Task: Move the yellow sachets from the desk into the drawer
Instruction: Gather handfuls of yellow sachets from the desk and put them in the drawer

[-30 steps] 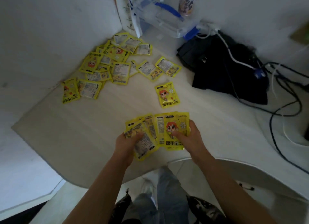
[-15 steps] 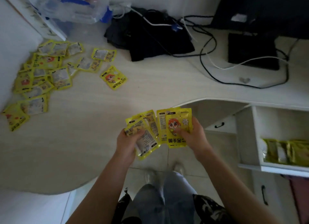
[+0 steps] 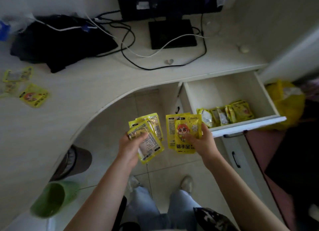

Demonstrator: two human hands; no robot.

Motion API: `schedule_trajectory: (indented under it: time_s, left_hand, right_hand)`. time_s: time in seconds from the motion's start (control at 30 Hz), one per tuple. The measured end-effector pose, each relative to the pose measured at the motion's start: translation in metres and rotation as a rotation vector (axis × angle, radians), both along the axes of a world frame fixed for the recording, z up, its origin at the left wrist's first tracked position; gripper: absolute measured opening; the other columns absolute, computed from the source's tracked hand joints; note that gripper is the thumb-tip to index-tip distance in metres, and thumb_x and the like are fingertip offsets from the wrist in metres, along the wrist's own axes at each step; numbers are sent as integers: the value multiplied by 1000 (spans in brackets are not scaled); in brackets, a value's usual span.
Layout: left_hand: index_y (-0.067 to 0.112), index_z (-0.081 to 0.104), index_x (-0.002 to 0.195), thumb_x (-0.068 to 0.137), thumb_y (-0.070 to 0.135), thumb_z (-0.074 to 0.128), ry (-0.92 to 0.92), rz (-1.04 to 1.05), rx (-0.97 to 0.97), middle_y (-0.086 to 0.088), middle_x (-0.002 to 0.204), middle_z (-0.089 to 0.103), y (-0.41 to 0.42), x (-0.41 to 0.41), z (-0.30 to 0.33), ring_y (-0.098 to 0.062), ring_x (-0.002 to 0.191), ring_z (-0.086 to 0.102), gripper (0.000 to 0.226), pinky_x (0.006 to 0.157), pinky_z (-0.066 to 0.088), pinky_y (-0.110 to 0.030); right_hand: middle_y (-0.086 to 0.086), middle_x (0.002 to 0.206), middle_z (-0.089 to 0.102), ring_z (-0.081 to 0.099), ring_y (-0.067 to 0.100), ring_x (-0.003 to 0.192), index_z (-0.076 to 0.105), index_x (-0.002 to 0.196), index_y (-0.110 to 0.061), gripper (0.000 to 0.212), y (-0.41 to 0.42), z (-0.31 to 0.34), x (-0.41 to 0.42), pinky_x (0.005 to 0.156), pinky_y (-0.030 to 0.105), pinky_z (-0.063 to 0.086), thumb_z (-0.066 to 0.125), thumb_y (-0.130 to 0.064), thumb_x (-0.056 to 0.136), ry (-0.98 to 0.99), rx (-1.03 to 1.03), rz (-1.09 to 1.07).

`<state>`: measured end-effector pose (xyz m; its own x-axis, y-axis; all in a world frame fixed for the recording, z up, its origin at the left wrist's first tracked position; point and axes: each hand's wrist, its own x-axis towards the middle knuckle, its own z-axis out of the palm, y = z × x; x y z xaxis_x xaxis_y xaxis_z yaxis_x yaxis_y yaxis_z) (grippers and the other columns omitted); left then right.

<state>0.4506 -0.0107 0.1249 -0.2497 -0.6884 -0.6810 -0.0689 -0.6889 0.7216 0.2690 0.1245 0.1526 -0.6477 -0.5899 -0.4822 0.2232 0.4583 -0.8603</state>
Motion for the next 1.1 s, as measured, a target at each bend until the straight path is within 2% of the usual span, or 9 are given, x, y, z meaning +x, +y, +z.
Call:
schedule_trajectory:
  time_s: [0.2, 0.4, 0.5, 0.63, 0.77, 0.87, 0.97, 1.03, 1.1]
  left_hand:
    - [0, 66, 103, 71, -1, 77, 9, -32, 45, -19, 104, 70, 72, -97, -4, -33, 97, 67, 34, 92, 52, -49]
    - [-4, 65, 105, 72, -4, 76, 0, -91, 17, -24, 106, 69, 105, -169, -5, -32, 95, 66, 35, 96, 49, -51]
    - [-4, 65, 106, 73, -4, 75, -29, -112, 14, -21, 101, 70, 105, -198, -9, -31, 91, 67, 35, 92, 52, -48]
    - [-1, 66, 104, 75, -5, 74, -54, -106, 13, -13, 90, 71, 92, -229, -13, -27, 83, 67, 31, 76, 54, -34]
    - [8, 66, 92, 75, -3, 75, -101, -118, -1, -7, 85, 71, 68, -266, -23, -19, 75, 68, 22, 68, 51, -28]
    - [10, 65, 92, 73, 0, 78, -159, -132, 5, -6, 85, 71, 46, -293, -38, -18, 77, 67, 25, 67, 48, -26]
    - [12, 65, 90, 71, 2, 80, -231, -151, 12, -6, 87, 72, 27, -314, -54, -19, 81, 67, 27, 78, 50, -29]
    - [12, 66, 90, 70, 3, 81, -270, -164, 20, -6, 88, 72, 18, -326, -63, -20, 80, 67, 27, 79, 49, -29]
    - [9, 67, 94, 69, 3, 82, -310, -164, 17, -8, 90, 72, 11, -337, -73, -21, 79, 67, 30, 75, 48, -27]
  right_hand:
    - [3, 98, 73, 71, 20, 89, 62, 109, -19, 33, 80, 1, -89, 75, 44, 60, 75, -11, 80, 6, 10, -42]
    - [1, 95, 73, 71, 19, 87, 63, 104, -21, 30, 117, -1, -153, 73, 38, 60, 76, -12, 79, 5, 2, -73]
    - [2, 96, 74, 72, 19, 87, 63, 104, -21, 30, 119, -6, -179, 74, 40, 60, 76, -13, 79, -10, -4, -83]
    - [3, 96, 73, 72, 20, 87, 62, 104, -19, 30, 106, -10, -208, 71, 38, 60, 77, -12, 79, 6, 11, -84]
    - [4, 99, 71, 71, 22, 89, 59, 104, -21, 29, 77, -23, -246, 77, 46, 60, 75, -14, 80, 10, 59, -61]
    - [3, 113, 67, 67, 21, 99, 53, 119, -17, 44, 50, -35, -272, 87, 45, 57, 74, -20, 81, 47, 151, -7]
    - [3, 134, 54, 55, 21, 120, 32, 145, -12, 74, 24, -47, -292, 99, 39, 49, 72, -20, 84, 54, 269, 39]
    - [3, 136, 52, 53, 23, 123, 29, 147, -11, 76, 11, -58, -303, 102, 42, 47, 71, -20, 84, 47, 314, 61]
    - [0, 127, 57, 57, 23, 117, 37, 142, -14, 69, 1, -71, -313, 98, 41, 49, 72, -21, 83, 52, 371, 86]
